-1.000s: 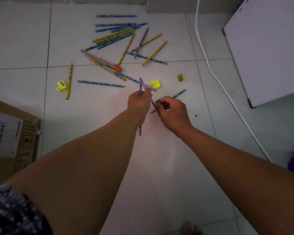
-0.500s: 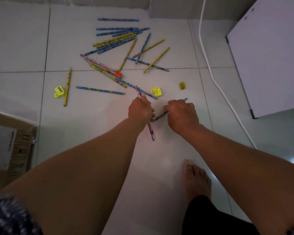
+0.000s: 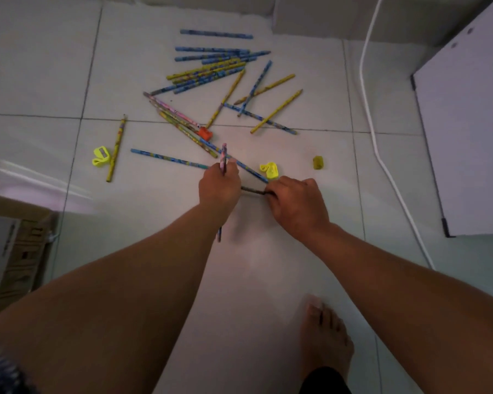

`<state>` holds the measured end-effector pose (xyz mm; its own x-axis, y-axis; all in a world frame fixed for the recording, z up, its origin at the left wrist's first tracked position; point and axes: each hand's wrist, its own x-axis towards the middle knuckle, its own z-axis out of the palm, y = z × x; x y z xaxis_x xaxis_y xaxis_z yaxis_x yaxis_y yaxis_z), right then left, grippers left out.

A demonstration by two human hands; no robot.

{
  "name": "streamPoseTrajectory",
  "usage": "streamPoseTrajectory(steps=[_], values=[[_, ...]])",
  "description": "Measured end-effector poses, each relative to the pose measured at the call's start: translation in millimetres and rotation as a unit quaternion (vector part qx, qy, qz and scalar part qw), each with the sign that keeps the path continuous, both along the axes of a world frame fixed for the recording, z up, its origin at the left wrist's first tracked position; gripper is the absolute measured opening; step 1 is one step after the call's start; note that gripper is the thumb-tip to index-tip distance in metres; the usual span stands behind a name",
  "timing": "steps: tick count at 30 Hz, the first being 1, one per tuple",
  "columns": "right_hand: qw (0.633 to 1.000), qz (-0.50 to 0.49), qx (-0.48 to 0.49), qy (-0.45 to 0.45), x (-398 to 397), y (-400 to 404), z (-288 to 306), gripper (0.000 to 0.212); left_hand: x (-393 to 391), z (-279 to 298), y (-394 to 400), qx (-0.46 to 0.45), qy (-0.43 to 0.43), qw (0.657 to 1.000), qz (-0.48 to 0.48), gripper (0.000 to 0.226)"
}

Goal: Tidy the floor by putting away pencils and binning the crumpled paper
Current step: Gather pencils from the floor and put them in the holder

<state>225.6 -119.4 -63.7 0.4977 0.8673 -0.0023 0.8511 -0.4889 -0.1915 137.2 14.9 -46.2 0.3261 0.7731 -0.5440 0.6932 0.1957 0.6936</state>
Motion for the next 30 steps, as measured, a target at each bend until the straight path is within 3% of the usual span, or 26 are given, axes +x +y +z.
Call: streamPoseTrajectory(steps=[6,10,15,20,26,30], values=[[0.982,-0.051,0.059,0.17,-19,71,17,0.01,-13,16,39,0.015,-0.032,0.983,0.18,0.046],[0.936,-0.086,0.104,0.326,-31,115,27,0.009,-26,25,57,-0.022,-0.045,0.974,0.22,0.051],[0.914,-0.023,0.078,0.398,-40,149,34,0.009,-46,31,72,-0.051,-0.062,0.964,0.255,0.039],[0.924,0.024,0.071,0.375,-37,158,33,0.013,-63,31,83,-0.035,-0.034,0.946,0.321,0.041],[0.968,0.075,-0.011,0.237,-37,170,21,0.029,-70,31,100,-0.041,0.073,0.944,0.319,0.059],[0.978,0.151,-0.003,0.146,-45,185,10,0.027,-74,24,111,-0.036,0.083,0.944,0.316,0.052]])
